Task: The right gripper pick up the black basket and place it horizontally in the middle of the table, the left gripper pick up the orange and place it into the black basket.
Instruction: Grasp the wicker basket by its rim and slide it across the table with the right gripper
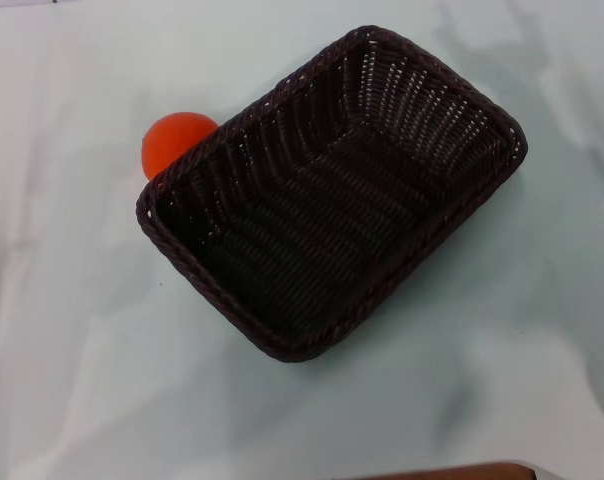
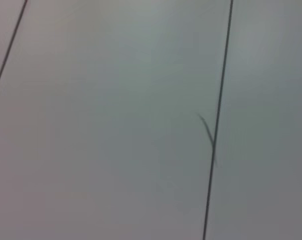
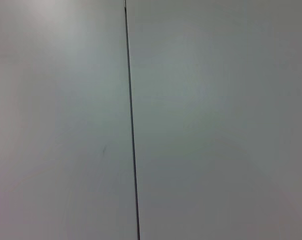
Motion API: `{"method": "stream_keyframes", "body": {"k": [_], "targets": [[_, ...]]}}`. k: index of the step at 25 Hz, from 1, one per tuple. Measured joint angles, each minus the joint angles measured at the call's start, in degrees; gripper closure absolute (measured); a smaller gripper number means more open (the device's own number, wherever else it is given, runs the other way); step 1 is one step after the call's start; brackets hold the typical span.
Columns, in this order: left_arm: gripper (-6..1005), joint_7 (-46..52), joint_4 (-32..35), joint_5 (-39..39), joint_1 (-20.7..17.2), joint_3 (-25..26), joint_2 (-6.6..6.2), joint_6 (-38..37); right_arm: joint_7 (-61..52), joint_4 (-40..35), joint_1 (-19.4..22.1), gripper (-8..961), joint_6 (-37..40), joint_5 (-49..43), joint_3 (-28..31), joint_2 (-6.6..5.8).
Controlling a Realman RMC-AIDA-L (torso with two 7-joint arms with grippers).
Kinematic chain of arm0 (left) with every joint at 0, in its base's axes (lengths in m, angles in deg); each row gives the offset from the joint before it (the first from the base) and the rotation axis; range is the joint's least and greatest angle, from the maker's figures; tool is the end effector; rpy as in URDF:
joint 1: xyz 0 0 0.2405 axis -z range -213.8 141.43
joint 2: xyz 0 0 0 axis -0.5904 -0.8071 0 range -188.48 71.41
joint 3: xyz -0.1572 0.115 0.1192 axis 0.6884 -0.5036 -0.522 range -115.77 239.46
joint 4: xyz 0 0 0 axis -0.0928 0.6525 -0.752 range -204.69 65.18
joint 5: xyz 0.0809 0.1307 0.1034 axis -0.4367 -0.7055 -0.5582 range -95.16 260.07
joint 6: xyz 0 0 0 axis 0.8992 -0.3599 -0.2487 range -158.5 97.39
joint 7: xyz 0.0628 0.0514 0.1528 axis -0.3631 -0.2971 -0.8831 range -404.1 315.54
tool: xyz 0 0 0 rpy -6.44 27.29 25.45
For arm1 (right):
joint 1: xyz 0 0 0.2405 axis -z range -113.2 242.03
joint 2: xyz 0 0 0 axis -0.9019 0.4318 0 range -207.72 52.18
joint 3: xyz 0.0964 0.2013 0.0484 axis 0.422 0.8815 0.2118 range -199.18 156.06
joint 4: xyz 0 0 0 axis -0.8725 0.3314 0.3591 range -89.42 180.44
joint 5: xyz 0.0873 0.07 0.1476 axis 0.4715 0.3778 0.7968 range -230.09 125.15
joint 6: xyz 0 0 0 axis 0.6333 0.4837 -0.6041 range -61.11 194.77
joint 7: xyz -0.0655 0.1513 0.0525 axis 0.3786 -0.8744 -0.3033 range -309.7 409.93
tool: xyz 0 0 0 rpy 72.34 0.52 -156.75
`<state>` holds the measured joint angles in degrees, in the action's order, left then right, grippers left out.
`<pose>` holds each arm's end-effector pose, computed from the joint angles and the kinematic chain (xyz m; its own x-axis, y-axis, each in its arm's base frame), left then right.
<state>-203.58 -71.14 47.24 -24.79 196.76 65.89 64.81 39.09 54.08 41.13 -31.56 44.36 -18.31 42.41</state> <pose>-0.3021 0.2370 0.0441 0.5474 -0.2754 0.7902 0.8143 -0.0425 -0.5789 0.2450 0.2904 0.0498 -0.5286 -0.4262 0.7341 0.7509 0.1684 0.6385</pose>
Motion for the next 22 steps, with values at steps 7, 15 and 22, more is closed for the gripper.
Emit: {"method": "stream_keyframes", "body": {"k": [7,15,22], "targets": [[186,0.0,0.2,-0.2,0.4,-0.3,-0.15,-0.4,-0.6,0.4,0.5,38,1.1,0.1,0.2,0.05],[185,1.1,0.4,-0.2,0.0,-0.1,-0.14,-1.3,-9.0,-1.0,0.0,37,3.2,-0.7,-0.4,-0.58],[185,3.9,0.0,-0.2,-0.1,-0.2,-0.24,-2.0,-38.5,-18.0,-2.4,37,7.6,-9.4,-5.5,-0.89]]}}
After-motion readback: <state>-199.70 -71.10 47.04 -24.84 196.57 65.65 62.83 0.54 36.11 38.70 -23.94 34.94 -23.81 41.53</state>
